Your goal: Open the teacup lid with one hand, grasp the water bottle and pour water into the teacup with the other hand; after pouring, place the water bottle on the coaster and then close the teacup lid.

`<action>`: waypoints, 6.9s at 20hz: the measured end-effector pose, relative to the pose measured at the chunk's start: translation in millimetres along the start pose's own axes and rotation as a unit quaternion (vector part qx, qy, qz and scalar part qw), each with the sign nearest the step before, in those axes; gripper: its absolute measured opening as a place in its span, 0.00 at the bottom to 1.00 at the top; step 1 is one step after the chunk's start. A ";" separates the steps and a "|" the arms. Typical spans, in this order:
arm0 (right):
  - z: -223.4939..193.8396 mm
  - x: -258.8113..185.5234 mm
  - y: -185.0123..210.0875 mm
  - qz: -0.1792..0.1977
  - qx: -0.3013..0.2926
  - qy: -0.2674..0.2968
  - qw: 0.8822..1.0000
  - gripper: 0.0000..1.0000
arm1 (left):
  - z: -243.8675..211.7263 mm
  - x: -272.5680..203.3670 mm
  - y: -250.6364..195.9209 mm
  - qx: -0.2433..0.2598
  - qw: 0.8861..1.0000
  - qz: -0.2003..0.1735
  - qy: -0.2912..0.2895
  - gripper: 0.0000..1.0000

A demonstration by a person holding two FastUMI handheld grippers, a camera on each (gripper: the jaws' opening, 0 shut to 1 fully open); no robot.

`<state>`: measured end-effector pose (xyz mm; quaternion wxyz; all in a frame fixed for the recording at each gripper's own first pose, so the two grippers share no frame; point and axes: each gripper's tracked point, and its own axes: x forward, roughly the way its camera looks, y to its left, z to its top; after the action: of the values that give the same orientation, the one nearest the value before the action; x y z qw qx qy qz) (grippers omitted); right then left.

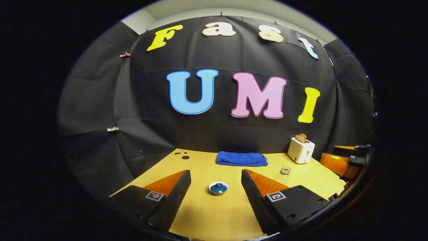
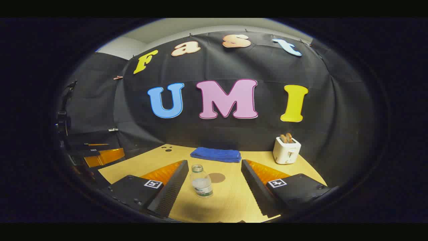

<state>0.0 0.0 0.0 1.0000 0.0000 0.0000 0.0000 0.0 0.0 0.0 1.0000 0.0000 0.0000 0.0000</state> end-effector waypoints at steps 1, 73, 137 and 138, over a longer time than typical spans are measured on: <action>-7.9 3.3 -2.1 0.005 -0.005 0.011 1.000 0.98 | -3.6 3.2 -3.7 0.000 1.000 0.004 0.002 0.95; -168.4 91.6 34.5 0.008 0.015 0.125 0.992 0.98 | -188.6 245.4 -17.4 0.069 0.983 -0.131 0.105 0.31; -184.7 280.2 82.2 0.050 -0.616 -0.003 0.786 0.70 | -157.1 160.7 167.7 -0.019 0.998 0.000 0.058 0.30; -185.9 282.8 82.9 0.053 -0.622 -0.004 0.781 0.70 | -157.6 159.5 168.8 -0.018 0.998 0.002 0.059 0.34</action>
<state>282.8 82.9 -185.9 0.7814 -0.6217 -0.0044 0.0533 159.5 168.8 -157.6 0.9981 -0.0183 0.0586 0.0016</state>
